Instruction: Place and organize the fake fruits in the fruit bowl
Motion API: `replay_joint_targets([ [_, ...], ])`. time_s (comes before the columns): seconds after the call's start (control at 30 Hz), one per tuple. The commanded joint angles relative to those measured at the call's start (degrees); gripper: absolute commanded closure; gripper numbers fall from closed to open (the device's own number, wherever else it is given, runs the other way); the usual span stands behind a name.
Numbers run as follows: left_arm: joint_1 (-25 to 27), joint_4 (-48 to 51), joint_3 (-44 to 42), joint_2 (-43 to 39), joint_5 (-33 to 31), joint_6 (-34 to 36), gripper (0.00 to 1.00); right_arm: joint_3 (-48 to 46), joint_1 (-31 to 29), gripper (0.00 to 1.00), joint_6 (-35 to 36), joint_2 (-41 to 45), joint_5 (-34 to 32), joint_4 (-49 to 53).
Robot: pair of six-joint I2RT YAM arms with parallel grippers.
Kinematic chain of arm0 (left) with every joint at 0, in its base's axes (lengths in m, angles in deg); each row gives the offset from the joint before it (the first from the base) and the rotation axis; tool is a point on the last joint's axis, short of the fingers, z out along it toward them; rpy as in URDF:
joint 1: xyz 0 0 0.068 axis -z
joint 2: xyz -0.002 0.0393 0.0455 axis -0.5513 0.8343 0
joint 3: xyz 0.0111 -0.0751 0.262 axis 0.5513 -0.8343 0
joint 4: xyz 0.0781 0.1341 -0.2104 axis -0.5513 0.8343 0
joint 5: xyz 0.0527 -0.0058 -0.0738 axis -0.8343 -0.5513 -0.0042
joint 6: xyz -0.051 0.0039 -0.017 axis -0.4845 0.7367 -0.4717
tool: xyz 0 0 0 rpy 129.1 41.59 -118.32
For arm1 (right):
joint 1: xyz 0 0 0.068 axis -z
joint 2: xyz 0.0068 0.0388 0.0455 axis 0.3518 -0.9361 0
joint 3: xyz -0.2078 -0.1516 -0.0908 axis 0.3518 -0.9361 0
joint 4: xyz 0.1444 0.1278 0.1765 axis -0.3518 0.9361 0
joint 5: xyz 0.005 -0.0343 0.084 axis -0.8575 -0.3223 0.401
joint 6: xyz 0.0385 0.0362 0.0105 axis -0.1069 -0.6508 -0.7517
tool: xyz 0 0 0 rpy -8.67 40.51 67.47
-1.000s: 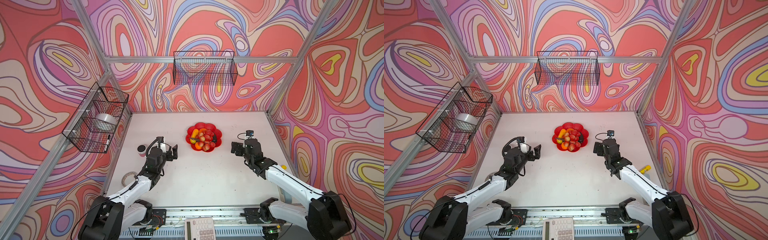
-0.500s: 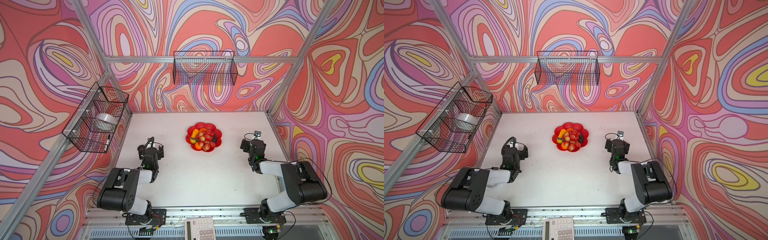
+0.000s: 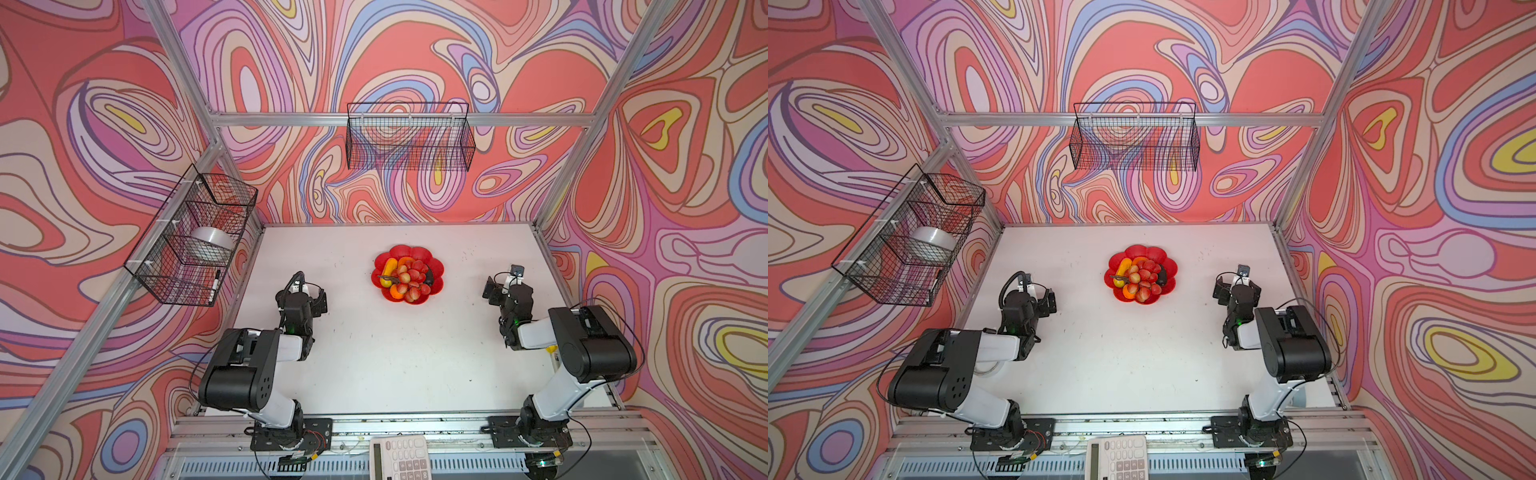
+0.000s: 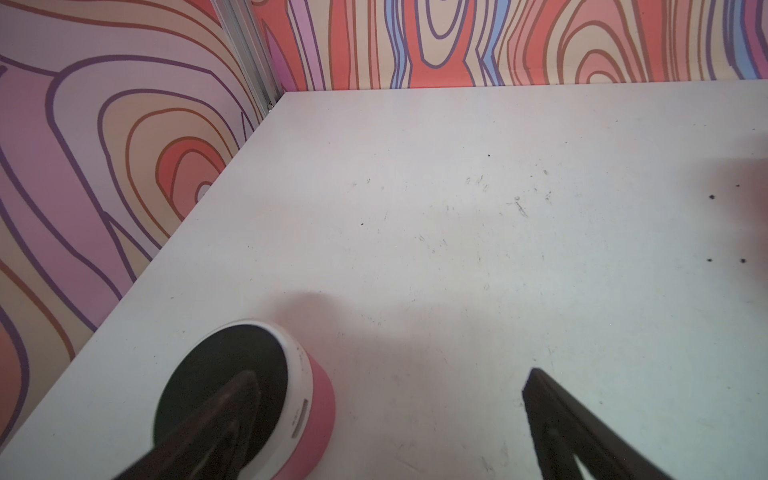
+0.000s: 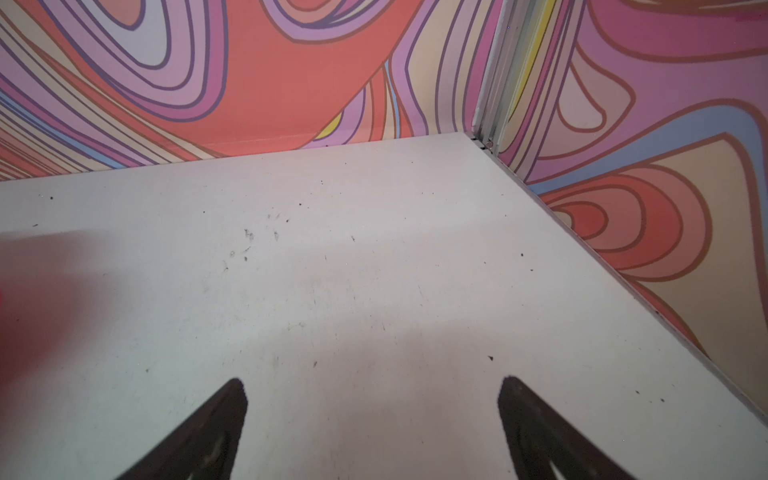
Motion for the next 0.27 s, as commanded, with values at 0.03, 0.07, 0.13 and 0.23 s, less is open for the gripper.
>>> replay_joint_targets([
  [0.03,-0.3,-2.0,0.2,-0.1,-0.1,-0.6,0.0,-0.3,0.0,0.02,0.6,0.0,0.5,-2.6],
  [0.07,-0.4,-2.2,0.3,0.0,-0.1,-0.5,0.0,0.3,-0.1,0.02,0.7,-0.3,-0.1,-2.7],
  [0.13,-0.4,-2.5,0.2,0.1,-0.1,-0.5,0.0,0.8,-0.1,0.02,0.5,-0.2,-0.1,-0.9],
  [0.23,-0.3,-2.6,0.2,0.2,-0.1,-0.5,0.0,0.2,-0.1,0.02,0.7,-0.1,0.2,-2.0],
])
